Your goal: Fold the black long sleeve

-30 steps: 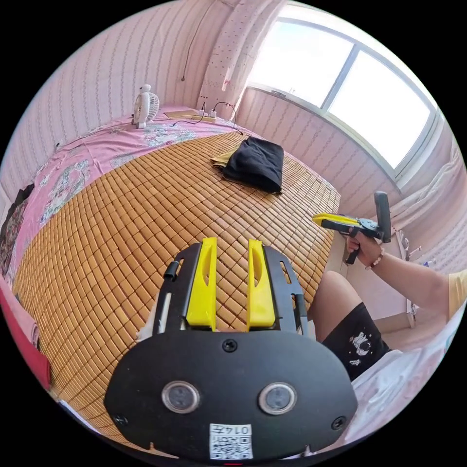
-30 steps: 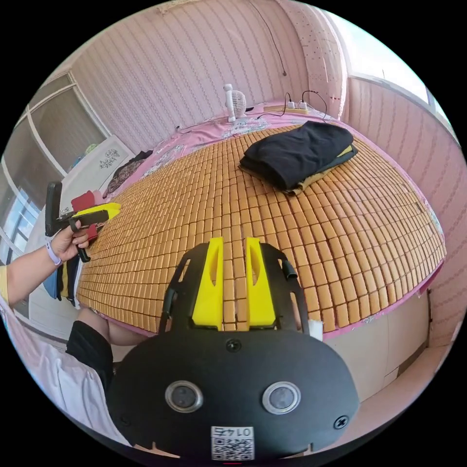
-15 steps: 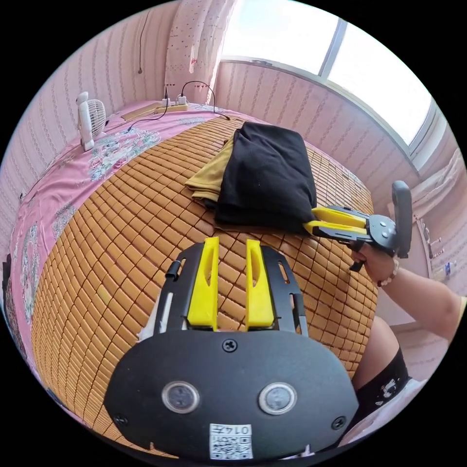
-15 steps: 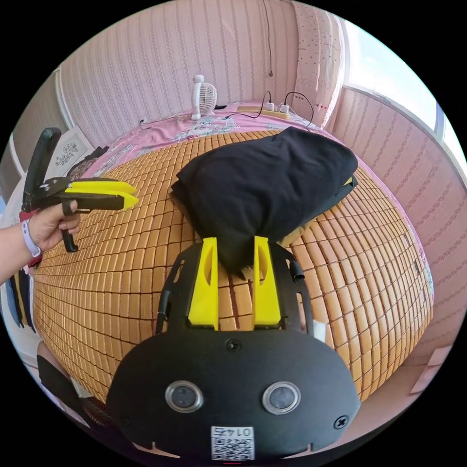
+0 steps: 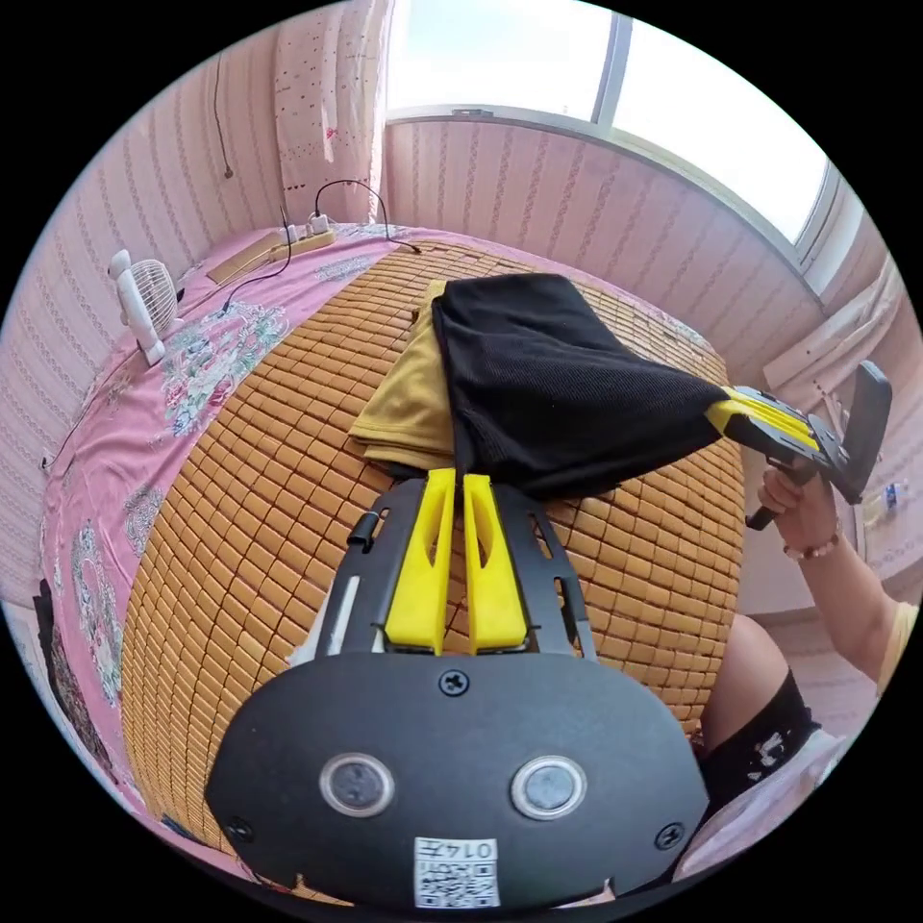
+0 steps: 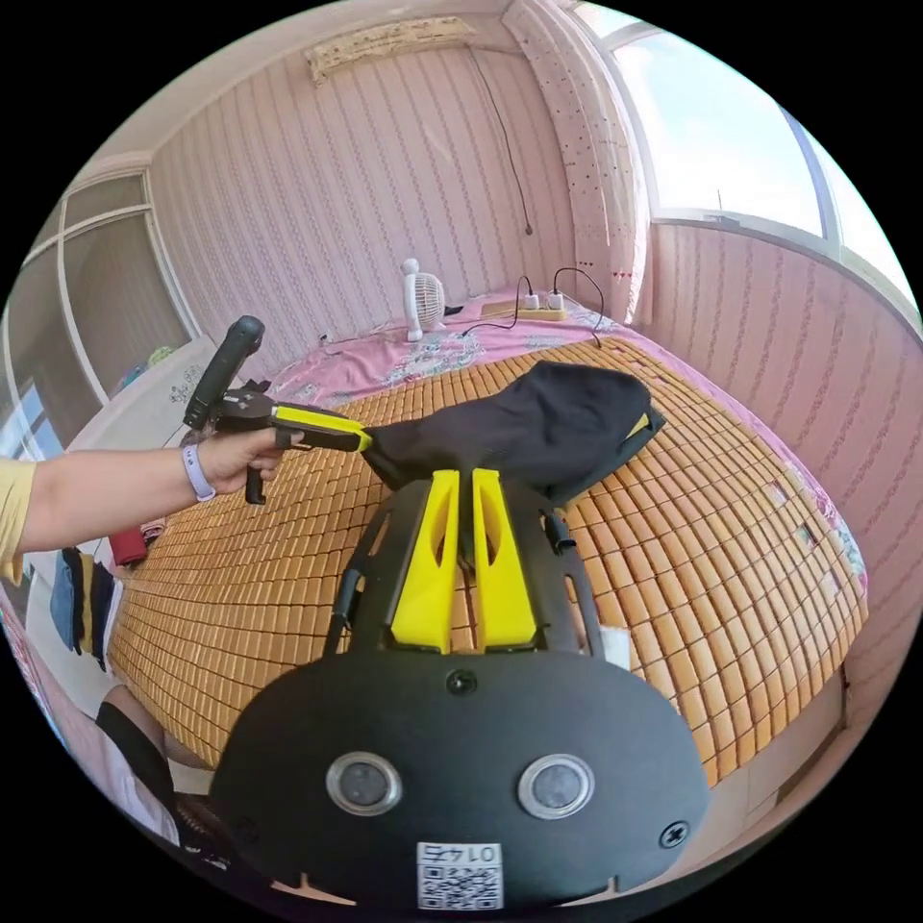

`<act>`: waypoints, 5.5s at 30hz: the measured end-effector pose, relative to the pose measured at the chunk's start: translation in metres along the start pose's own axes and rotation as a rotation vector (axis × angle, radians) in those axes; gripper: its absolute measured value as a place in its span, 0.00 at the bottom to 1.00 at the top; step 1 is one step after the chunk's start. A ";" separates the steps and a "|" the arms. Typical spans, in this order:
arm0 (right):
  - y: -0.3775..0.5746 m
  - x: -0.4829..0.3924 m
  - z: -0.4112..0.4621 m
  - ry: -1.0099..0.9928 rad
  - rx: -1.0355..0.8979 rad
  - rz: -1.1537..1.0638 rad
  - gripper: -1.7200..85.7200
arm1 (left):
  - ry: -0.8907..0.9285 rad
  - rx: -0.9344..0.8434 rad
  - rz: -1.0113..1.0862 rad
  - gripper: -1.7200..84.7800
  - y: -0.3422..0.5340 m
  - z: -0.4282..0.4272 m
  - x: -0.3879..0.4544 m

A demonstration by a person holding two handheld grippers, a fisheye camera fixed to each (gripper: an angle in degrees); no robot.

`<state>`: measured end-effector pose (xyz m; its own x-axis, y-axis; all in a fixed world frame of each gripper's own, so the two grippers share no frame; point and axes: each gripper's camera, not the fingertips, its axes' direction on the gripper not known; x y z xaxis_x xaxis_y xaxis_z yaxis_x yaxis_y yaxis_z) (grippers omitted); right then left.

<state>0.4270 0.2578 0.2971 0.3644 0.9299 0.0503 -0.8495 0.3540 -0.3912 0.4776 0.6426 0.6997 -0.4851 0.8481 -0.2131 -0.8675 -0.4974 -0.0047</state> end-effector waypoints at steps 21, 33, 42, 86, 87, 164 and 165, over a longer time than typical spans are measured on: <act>0.168 -0.131 -0.157 -0.328 -0.402 -0.174 0.15 | 0.403 0.086 -0.308 0.01 0.379 -0.153 0.177; 0.153 -0.079 -0.185 -0.551 -0.306 -0.026 0.04 | 0.255 0.203 -0.316 0.01 0.468 -0.230 0.210; 0.251 0.087 -0.322 -0.280 -0.050 0.538 0.03 | 0.282 0.334 -0.524 0.01 0.597 -0.275 0.215; -0.112 -0.256 -0.531 -0.497 0.445 -0.448 0.03 | -0.635 1.065 -0.421 0.01 0.817 -0.772 0.324; -0.123 -0.260 -0.484 -0.476 0.323 -0.415 0.03 | -0.631 1.006 -0.463 0.01 0.811 -0.759 0.307; 0.070 -0.151 0.074 -0.284 -0.379 -0.139 0.12 | 0.007 0.138 -0.745 0.09 0.672 -0.240 -0.023; 0.054 -0.154 0.087 -0.272 -0.361 -0.155 0.12 | 0.021 0.141 -0.738 0.09 0.661 -0.232 -0.027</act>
<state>0.2916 0.1429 0.3485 0.3228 0.8782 0.3529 -0.5888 0.4783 -0.6516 -0.0573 0.2486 0.4757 0.2286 0.9480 -0.2216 -0.9733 0.2279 -0.0291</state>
